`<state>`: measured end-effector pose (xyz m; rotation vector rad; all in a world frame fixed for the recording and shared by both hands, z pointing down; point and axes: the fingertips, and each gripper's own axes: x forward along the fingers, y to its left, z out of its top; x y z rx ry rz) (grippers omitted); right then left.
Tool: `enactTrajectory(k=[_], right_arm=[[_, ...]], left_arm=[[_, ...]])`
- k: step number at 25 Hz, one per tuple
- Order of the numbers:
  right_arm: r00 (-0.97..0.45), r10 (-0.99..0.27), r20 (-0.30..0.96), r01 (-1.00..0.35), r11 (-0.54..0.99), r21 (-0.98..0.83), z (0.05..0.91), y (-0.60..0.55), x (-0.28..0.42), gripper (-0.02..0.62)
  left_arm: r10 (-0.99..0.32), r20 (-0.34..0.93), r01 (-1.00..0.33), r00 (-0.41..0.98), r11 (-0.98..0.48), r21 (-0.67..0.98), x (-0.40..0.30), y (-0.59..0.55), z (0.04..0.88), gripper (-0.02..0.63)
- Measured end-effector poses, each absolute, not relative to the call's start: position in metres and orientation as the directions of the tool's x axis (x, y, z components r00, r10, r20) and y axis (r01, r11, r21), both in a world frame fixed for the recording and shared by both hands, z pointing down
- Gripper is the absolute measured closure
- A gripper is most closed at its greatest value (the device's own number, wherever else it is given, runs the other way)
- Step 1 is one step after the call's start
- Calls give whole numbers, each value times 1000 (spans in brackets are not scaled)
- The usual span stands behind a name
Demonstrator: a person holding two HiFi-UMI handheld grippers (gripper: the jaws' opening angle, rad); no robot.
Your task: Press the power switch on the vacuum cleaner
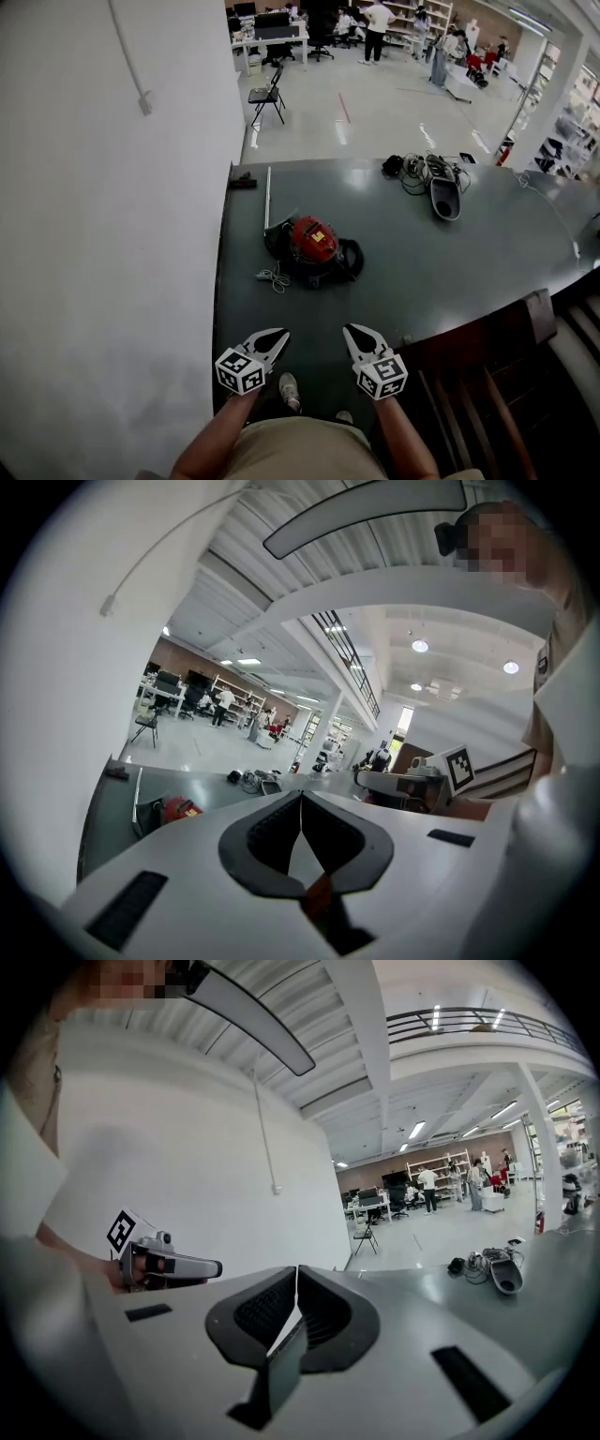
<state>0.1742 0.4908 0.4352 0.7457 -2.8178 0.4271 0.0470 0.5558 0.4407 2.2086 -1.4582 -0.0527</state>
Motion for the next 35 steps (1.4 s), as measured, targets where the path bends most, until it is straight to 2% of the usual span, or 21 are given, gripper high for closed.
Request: enactTrajectory(k=[13, 22, 27, 35], right_arm=[[-839, -479, 258, -533, 817, -220, 441, 474, 104, 583], [-824, -489, 287, -555, 799, -232, 454, 423, 108, 583], [-834, -484, 263, -544, 801, -250, 444, 377, 99, 583], [-831, -501, 243, -552, 797, -246, 442, 300, 127, 583]], left_arm=[[-873, 207, -844, 442, -326, 426, -29, 534, 451, 600], [-875, 223, -850, 429, -308, 427, -41, 500, 450, 600], [-879, 263, -860, 398, -258, 440, -53, 462, 456, 600], [-867, 265, -856, 423, -286, 430, -25, 388, 450, 600]])
